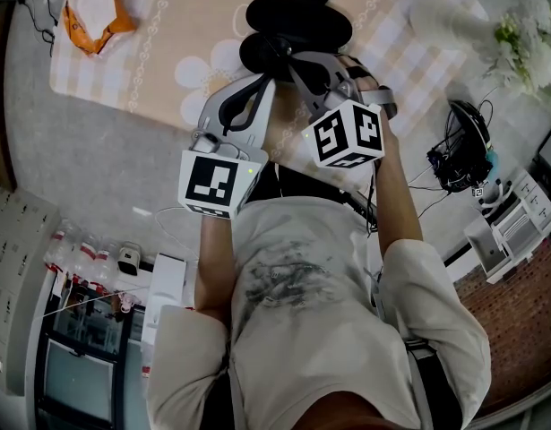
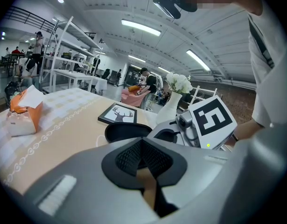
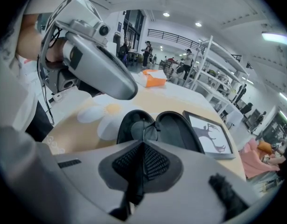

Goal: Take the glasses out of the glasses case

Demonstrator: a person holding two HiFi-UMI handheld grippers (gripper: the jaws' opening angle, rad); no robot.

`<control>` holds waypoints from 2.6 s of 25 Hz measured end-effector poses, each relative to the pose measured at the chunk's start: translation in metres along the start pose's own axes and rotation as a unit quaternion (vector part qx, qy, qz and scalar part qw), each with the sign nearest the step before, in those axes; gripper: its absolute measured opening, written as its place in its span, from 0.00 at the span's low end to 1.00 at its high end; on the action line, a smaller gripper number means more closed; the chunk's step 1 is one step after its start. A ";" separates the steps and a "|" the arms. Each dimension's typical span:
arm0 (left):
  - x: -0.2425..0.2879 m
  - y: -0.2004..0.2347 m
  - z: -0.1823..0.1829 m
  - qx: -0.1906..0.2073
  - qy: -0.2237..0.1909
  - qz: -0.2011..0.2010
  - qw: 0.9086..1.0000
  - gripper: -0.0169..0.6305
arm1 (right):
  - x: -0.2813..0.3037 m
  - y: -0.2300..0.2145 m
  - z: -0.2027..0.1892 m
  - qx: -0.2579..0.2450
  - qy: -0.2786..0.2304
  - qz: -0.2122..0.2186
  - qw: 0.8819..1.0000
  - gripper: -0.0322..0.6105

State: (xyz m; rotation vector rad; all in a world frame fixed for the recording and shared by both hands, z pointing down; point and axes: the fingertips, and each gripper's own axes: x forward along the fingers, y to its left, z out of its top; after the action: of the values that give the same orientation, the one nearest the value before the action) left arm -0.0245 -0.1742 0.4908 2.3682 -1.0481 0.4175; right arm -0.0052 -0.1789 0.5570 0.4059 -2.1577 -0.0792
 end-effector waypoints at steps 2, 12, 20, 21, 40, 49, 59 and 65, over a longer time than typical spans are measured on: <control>0.000 0.000 0.001 0.000 -0.001 0.000 1.000 0.04 | -0.002 -0.001 0.001 -0.001 0.000 -0.002 1.000 0.08; -0.001 -0.003 0.004 0.005 -0.004 -0.005 1.000 0.04 | -0.013 -0.007 0.007 -0.006 -0.003 -0.019 1.000 0.08; -0.004 -0.006 0.010 0.013 -0.009 -0.011 1.000 0.04 | -0.025 -0.009 0.009 -0.005 0.001 -0.033 0.999 0.08; -0.004 -0.008 0.010 0.014 -0.009 -0.013 1.000 0.04 | -0.027 -0.009 0.009 -0.005 0.002 -0.036 0.999 0.08; -0.012 -0.041 0.004 0.046 -0.004 -0.055 0.997 0.04 | -0.060 0.009 -0.003 0.027 0.013 -0.084 0.996 0.08; -0.019 -0.053 -0.006 0.054 0.002 -0.070 0.996 0.04 | -0.069 0.026 -0.010 0.043 0.020 -0.101 0.994 0.08; -0.022 -0.065 -0.020 0.061 0.012 -0.085 0.994 0.04 | -0.073 0.045 -0.028 0.052 0.037 -0.107 0.992 0.08; -0.023 -0.067 -0.030 0.061 0.020 -0.088 0.994 0.04 | -0.068 0.059 -0.039 0.053 0.046 -0.100 0.993 0.08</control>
State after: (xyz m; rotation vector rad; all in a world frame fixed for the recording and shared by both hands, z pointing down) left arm 0.0087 -0.1046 0.4827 2.5240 -0.8068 0.4733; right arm 0.0467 -0.0976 0.5382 0.6740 -2.0315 -0.0568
